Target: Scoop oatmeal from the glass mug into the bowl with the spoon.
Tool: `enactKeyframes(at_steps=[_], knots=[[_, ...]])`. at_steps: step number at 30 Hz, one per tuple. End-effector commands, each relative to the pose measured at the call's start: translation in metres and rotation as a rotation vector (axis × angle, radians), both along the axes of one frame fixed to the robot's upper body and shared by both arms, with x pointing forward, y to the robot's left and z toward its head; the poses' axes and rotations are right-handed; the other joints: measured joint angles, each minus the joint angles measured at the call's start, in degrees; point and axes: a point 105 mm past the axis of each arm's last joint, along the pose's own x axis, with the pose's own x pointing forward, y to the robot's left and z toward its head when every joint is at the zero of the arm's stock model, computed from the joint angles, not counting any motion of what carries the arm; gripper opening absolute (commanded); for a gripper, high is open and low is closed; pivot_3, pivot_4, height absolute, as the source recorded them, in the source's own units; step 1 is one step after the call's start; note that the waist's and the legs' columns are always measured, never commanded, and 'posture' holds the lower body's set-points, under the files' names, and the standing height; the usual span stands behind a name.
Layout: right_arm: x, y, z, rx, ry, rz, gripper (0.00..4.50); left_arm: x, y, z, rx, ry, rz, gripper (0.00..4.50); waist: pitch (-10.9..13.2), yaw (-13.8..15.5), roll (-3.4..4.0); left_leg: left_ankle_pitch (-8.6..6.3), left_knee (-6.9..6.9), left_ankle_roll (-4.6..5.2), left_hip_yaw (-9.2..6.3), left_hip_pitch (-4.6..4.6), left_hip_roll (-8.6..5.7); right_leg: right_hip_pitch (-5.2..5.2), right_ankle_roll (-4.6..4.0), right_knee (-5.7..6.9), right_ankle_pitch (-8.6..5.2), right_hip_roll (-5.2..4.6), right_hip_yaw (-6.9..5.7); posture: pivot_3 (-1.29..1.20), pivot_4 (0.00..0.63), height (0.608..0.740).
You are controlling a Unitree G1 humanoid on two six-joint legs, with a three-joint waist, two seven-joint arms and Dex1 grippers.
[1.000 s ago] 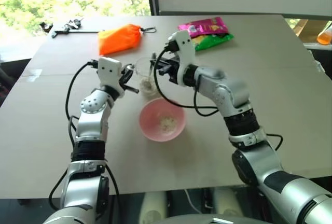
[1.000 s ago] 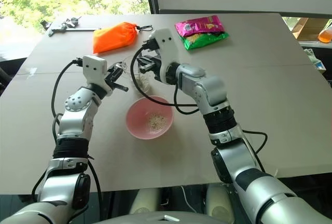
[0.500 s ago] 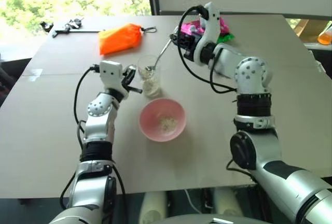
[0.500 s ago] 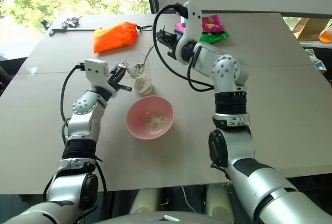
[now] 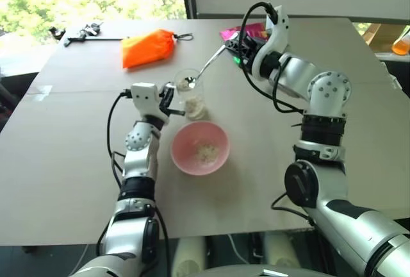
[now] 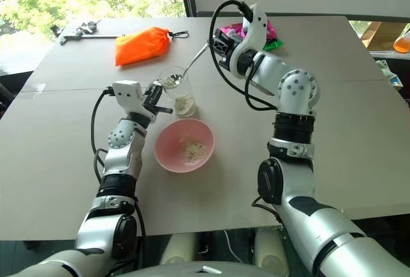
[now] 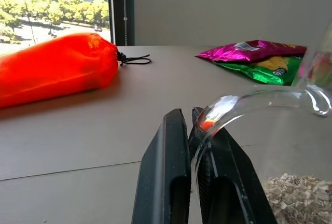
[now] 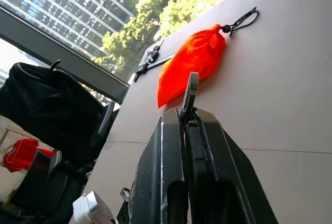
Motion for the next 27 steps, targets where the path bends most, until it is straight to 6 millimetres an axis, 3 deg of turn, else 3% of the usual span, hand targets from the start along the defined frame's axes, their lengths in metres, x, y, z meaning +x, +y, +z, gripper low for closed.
enactKeyframes(at_steps=[1, 27], knots=[[-0.005, -0.011, 0.019, 0.032, -0.073, -0.016, 0.0, 0.001, -0.001, 0.01, -0.045, -0.053, 0.004, 0.07, 0.0, -0.01, 0.0, 0.0, 0.0, 0.0, 0.0, 0.0, 0.0, 0.0, 0.0, 0.0, 0.0, 0.0, 0.0, 0.0, 0.15, 0.696], [-0.008, -0.013, 0.027, 0.182, -0.016, 0.008, 0.0, 0.002, -0.008, -0.006, -0.069, 0.012, -0.037, 0.07, 0.0, -0.07, 0.0, 0.0, -0.01, 0.0, 0.0, 0.0, 0.01, 0.0, 0.0, 0.0, 0.0, 0.02, 0.01, 0.0, 0.15, 0.696]])
